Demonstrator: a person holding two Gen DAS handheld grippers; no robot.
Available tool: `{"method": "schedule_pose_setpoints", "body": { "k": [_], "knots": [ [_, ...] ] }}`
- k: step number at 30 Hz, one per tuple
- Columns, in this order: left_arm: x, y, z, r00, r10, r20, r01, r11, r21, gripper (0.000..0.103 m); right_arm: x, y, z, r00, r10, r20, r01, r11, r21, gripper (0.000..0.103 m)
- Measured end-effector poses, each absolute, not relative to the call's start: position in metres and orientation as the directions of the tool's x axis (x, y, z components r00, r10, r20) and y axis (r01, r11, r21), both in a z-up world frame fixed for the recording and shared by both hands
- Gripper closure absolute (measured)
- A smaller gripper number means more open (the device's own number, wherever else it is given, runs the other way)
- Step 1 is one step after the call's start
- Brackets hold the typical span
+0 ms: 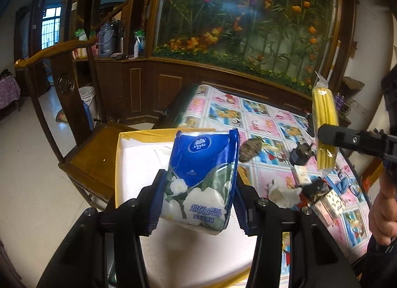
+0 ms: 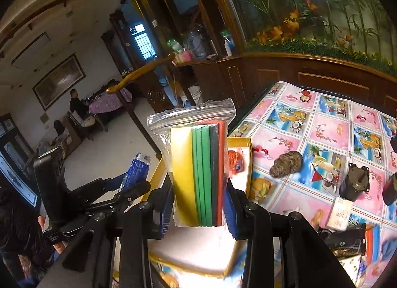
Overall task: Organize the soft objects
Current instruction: 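Carry the tissue pack and sponges into the yellow box and release both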
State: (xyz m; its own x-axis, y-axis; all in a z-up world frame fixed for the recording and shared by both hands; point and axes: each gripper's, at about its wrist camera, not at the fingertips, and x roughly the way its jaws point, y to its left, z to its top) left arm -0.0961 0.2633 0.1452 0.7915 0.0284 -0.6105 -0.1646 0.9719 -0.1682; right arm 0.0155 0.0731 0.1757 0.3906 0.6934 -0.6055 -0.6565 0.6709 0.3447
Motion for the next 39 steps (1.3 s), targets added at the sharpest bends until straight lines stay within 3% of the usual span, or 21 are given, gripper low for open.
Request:
{"method": "schedule_pose_setpoints", "body": {
  "k": [8,15,20,31,35,39],
  "knots": [
    [-0.039,0.301,0.098,0.671,0.075,-0.738,-0.285,0.945,-0.162,0.054,0.060,0.124,0.101,0.274,0.603,-0.749,-0.585,0.723,0.368,0.064],
    [-0.006,0.329,0.062,0.552,0.110,-0.826,-0.398,0.906,-0.145,0.054,0.087,0.152,0.058,0.232,0.523,-0.820,-0.530,0.775,0.345,0.064],
    [0.003,0.330,0.052,0.511,0.157,-0.845,-0.426,0.900,-0.091,0.054,0.099,0.170,0.038,0.205,0.487,-0.849,-0.502,0.797,0.335,0.064],
    [0.008,0.331,0.046,0.523,0.129,-0.842,-0.422,0.898,-0.124,0.052,0.109,0.178,0.023,0.216,0.492,-0.843,-0.488,0.803,0.343,0.061],
    [0.007,0.333,0.047,0.537,0.114,-0.836,-0.423,0.894,-0.150,0.041,0.110,0.173,0.030,0.242,0.508,-0.827,-0.498,0.796,0.344,0.053],
    [0.004,0.332,0.051,0.554,0.110,-0.825,-0.422,0.892,-0.163,0.041,0.108,0.168,0.038,0.250,0.529,-0.811,-0.510,0.784,0.354,0.048]
  ]
}}
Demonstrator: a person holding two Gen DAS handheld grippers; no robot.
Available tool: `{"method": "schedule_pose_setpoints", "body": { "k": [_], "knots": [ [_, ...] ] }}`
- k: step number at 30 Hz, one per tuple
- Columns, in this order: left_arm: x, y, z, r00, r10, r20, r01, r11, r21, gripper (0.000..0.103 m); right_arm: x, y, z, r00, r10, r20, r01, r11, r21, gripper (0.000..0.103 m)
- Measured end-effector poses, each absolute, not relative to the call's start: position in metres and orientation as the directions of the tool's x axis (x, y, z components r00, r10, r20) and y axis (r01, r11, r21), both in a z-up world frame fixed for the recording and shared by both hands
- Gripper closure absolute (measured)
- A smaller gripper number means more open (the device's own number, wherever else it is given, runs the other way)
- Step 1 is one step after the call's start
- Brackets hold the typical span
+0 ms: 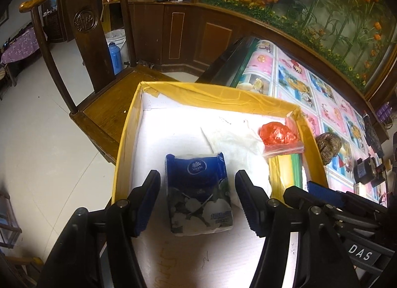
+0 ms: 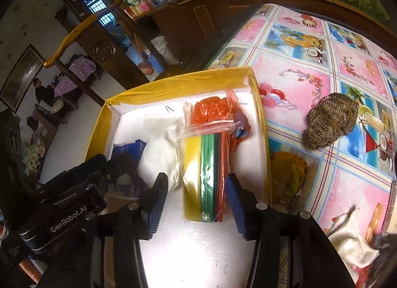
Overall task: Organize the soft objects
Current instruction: 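Carry the tissue pack and sponges into the yellow box and release both, then withdraw both open tools from the box back over the table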
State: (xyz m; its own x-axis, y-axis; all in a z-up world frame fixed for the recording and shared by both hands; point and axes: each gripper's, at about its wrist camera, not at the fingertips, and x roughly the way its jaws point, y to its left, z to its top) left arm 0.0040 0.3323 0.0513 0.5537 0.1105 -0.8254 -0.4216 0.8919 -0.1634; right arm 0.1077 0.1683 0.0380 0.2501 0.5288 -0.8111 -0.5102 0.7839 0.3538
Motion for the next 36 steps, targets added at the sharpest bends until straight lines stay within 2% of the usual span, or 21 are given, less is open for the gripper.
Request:
{"method": "schedule_pose_setpoints", "body": {
  "k": [10,18,22,25,28,32,36],
  "knots": [
    [-0.030,0.298,0.077,0.656,0.065,-0.752,-0.345,0.912,-0.222,0.040,0.079,0.118,0.061,0.210,0.674,-0.709,-0.529,0.688,0.497,0.048],
    [-0.048,0.238,0.083,0.708,0.040,-0.705,-0.252,0.947,-0.200,0.038,0.056,0.064,0.060,0.187,0.738,-0.649,-0.533,0.631,0.564,0.048],
    [-0.050,0.204,0.087,0.721,0.020,-0.693,-0.202,0.962,-0.182,0.038,0.050,0.017,0.063,0.213,0.761,-0.613,-0.529,0.617,0.582,0.048],
    [-0.053,0.171,0.091,0.733,-0.010,-0.680,-0.144,0.975,-0.169,0.038,0.044,-0.046,0.069,0.302,0.758,-0.578,-0.500,0.642,0.581,0.048],
    [-0.059,0.132,0.092,0.754,-0.062,-0.653,-0.054,0.986,-0.156,0.037,0.040,-0.109,0.074,0.438,0.692,-0.574,-0.448,0.721,0.528,0.048],
    [-0.065,0.080,0.080,0.746,-0.168,-0.645,0.087,0.984,-0.155,0.034,0.036,-0.193,0.073,0.640,0.468,-0.609,-0.291,0.882,0.371,0.048],
    [-0.067,0.038,0.058,0.700,-0.236,-0.674,0.196,0.971,-0.136,0.034,0.040,-0.249,0.058,0.701,0.294,-0.649,-0.147,0.951,0.272,0.049]
  ]
}}
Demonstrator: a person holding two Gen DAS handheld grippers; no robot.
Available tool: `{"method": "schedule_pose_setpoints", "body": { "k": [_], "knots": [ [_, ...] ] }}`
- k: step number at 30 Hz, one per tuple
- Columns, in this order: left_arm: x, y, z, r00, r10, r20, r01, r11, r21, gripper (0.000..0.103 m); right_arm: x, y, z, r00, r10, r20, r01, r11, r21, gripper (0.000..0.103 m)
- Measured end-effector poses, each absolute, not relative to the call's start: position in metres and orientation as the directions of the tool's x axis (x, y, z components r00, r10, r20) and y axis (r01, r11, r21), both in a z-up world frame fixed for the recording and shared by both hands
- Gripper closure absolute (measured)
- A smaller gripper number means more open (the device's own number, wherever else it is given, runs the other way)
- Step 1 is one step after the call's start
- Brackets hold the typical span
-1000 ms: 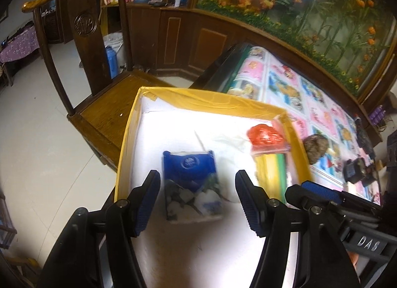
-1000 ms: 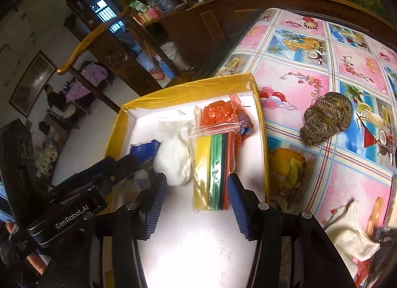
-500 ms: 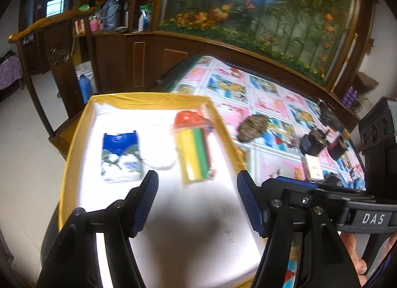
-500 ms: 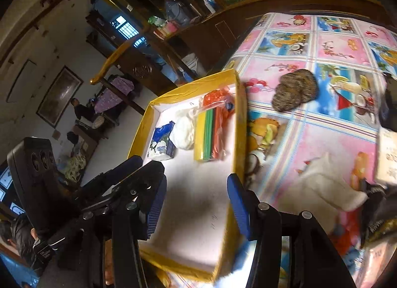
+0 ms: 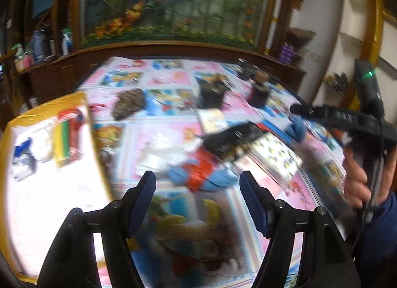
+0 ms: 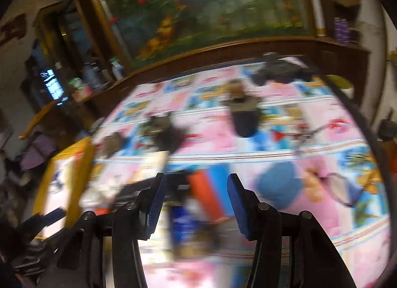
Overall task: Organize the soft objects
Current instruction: 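Withdraw both open tools from the box back over the table, then grasp the blue knitted glove with the right tool while the left tool grasps the lemon-print tissue pack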
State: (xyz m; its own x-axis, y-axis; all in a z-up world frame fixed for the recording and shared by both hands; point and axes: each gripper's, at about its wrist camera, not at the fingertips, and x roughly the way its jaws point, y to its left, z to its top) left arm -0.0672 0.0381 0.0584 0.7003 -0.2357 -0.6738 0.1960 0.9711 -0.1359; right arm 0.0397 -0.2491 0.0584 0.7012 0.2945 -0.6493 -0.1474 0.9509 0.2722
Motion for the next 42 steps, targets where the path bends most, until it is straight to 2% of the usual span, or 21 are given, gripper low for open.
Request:
{"method": "schedule_pose_setpoints", "body": {
  "k": [5,10,13,16,18,19,21,25,29,31,38,40,42],
  "knots": [
    [-0.064,0.018,0.037,0.661,-0.244,-0.709,0.237,0.965,-0.111,0.034,0.051,-0.272,0.043,0.683,0.236,-0.691,-0.081,0.965,0.249,0.049],
    [-0.065,0.025,0.035,0.653,-0.277,-0.705,0.244,0.958,-0.150,0.034,0.057,-0.269,0.040,0.694,0.124,-0.709,-0.045,0.991,0.130,0.049],
    [-0.064,0.024,0.034,0.646,-0.297,-0.703,0.264,0.951,-0.159,0.034,0.071,-0.269,0.028,0.658,0.139,-0.740,-0.082,0.990,0.113,0.049],
    [-0.063,0.024,0.034,0.639,-0.315,-0.702,0.275,0.946,-0.175,0.034,0.085,-0.263,0.018,0.640,0.084,-0.763,-0.099,0.995,0.026,0.048],
    [-0.063,0.028,0.034,0.637,-0.326,-0.699,0.270,0.943,-0.194,0.034,0.090,-0.267,0.012,0.622,0.047,-0.782,-0.066,0.998,0.007,0.054],
    [-0.063,0.030,0.034,0.635,-0.327,-0.699,0.263,0.943,-0.203,0.034,0.092,-0.268,0.009,0.607,0.045,-0.794,-0.061,0.998,0.010,0.070],
    [-0.063,0.032,0.033,0.634,-0.329,-0.700,0.254,0.943,-0.213,0.034,0.089,-0.270,0.010,0.610,0.046,-0.791,-0.047,0.999,0.022,0.071],
    [-0.063,0.034,0.034,0.633,-0.328,-0.701,0.244,0.944,-0.222,0.034,0.074,-0.277,0.025,0.637,0.148,-0.756,-0.057,0.988,0.146,0.072],
    [-0.065,0.033,0.036,0.638,-0.321,-0.700,0.239,0.947,-0.216,0.034,0.056,-0.260,0.038,0.610,0.390,-0.689,-0.208,0.919,0.336,0.072],
    [-0.064,0.033,0.037,0.636,-0.306,-0.709,0.226,0.952,-0.207,0.034,0.047,-0.244,0.045,0.606,0.429,-0.670,-0.282,0.903,0.323,0.072],
    [-0.067,0.044,0.050,0.655,-0.262,-0.709,0.191,0.965,-0.180,0.034,0.020,-0.184,0.039,0.591,0.395,-0.703,-0.430,0.892,0.139,0.072],
    [-0.067,0.046,0.053,0.657,-0.255,-0.710,0.184,0.967,-0.177,0.034,0.010,-0.168,0.036,0.549,0.448,-0.706,-0.510,0.848,0.143,0.072],
    [-0.068,0.045,0.055,0.653,-0.254,-0.713,0.186,0.967,-0.174,0.032,-0.001,-0.153,0.036,0.455,0.553,-0.698,-0.604,0.768,0.214,0.071]
  ]
}}
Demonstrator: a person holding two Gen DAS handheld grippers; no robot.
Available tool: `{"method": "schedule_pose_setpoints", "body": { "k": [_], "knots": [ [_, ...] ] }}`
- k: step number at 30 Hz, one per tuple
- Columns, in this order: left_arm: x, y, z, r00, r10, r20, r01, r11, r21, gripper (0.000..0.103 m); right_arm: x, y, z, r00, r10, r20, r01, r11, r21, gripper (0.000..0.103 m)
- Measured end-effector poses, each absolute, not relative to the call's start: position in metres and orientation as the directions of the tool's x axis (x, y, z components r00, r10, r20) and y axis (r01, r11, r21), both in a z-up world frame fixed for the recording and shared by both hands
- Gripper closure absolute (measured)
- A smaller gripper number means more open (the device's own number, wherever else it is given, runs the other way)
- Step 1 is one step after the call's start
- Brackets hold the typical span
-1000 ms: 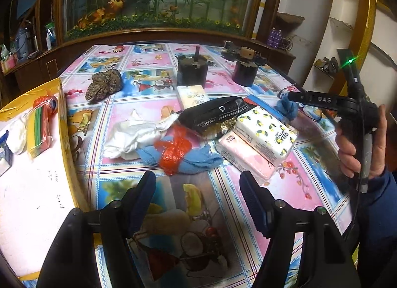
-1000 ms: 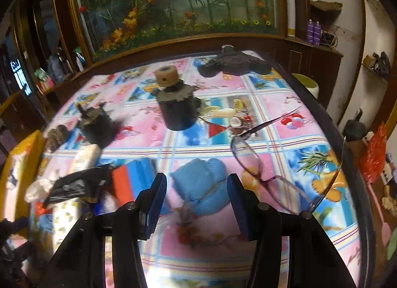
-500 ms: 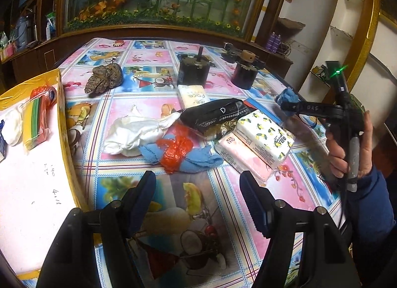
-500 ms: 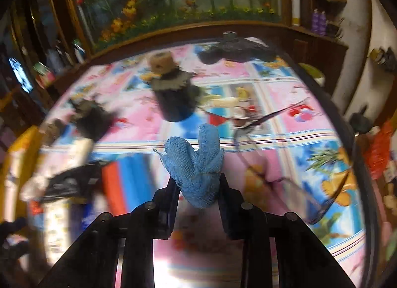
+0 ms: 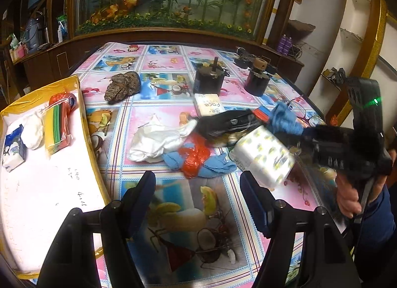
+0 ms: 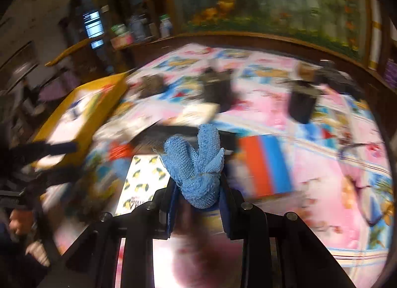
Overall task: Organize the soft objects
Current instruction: 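Grasp the blue knitted glove with the right tool while the left tool grasps the lemon-print tissue pack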
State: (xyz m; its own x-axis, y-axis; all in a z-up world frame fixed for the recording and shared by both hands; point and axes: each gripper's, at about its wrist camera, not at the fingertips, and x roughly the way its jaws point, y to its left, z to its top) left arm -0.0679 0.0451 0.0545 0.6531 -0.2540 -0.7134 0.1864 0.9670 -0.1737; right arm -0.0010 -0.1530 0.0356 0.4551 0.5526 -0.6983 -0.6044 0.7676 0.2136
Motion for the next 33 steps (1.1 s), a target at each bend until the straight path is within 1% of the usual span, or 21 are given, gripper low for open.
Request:
{"method": "schedule_pose_setpoints", "body": {
  "k": [3,6,9,11,14,17,20,23,24,25,26,29,33],
  "knots": [
    [-0.070,0.038,0.055,0.651,-0.248,-0.717,0.198,0.968,-0.155,0.029,-0.006,-0.156,0.043,0.415,0.641,-0.646,-0.627,0.716,0.308,0.071],
    [-0.070,0.030,0.052,0.620,-0.266,-0.738,0.226,0.962,-0.156,0.028,0.005,-0.181,0.047,0.458,0.645,-0.612,-0.550,0.746,0.374,0.071],
    [-0.071,0.021,0.044,0.566,-0.302,-0.767,0.248,0.950,-0.190,0.025,0.015,-0.201,0.047,0.464,0.669,-0.581,-0.496,0.739,0.455,0.071],
    [-0.073,0.015,0.039,0.526,-0.326,-0.786,0.251,0.942,-0.223,0.025,0.016,-0.202,0.049,0.480,0.658,-0.580,-0.484,0.750,0.450,0.071],
    [-0.078,0.003,0.032,0.492,-0.304,-0.816,0.224,0.950,-0.218,0.025,0.010,-0.200,0.054,0.494,0.654,-0.573,-0.499,0.753,0.429,0.071],
    [-0.073,-0.007,0.026,0.483,-0.234,-0.844,0.167,0.971,-0.173,0.024,0.007,-0.198,0.058,0.499,0.653,-0.570,-0.511,0.753,0.415,0.071],
    [-0.065,-0.018,0.018,0.442,-0.240,-0.864,0.160,0.969,-0.187,0.024,0.007,-0.199,0.058,0.505,0.650,-0.568,-0.513,0.755,0.408,0.071],
    [-0.060,-0.031,0.014,0.446,-0.193,-0.874,0.166,0.977,-0.131,0.024,0.006,-0.200,0.058,0.513,0.641,-0.571,-0.512,0.762,0.396,0.071],
    [-0.058,-0.033,0.012,0.445,-0.172,-0.879,0.159,0.981,-0.112,0.025,0.006,-0.200,0.058,0.513,0.641,-0.571,-0.512,0.762,0.396,0.071],
    [-0.058,-0.034,0.012,0.457,-0.154,-0.876,0.160,0.983,-0.089,0.030,0.006,-0.200,0.058,0.512,0.643,-0.569,-0.513,0.761,0.397,0.071],
    [-0.059,-0.033,0.013,0.467,-0.144,-0.873,0.160,0.984,-0.077,0.037,0.005,-0.200,0.058,0.514,0.643,-0.568,-0.515,0.761,0.396,0.071],
    [-0.060,-0.023,0.014,0.469,-0.183,-0.864,0.154,0.980,-0.124,0.041,0.005,-0.200,0.059,0.517,0.642,-0.566,-0.517,0.762,0.391,0.071],
    [-0.062,-0.012,0.017,0.489,-0.215,-0.845,0.153,0.975,-0.160,0.042,0.004,-0.199,0.058,0.520,0.636,-0.570,-0.516,0.766,0.383,0.071]
  ]
}}
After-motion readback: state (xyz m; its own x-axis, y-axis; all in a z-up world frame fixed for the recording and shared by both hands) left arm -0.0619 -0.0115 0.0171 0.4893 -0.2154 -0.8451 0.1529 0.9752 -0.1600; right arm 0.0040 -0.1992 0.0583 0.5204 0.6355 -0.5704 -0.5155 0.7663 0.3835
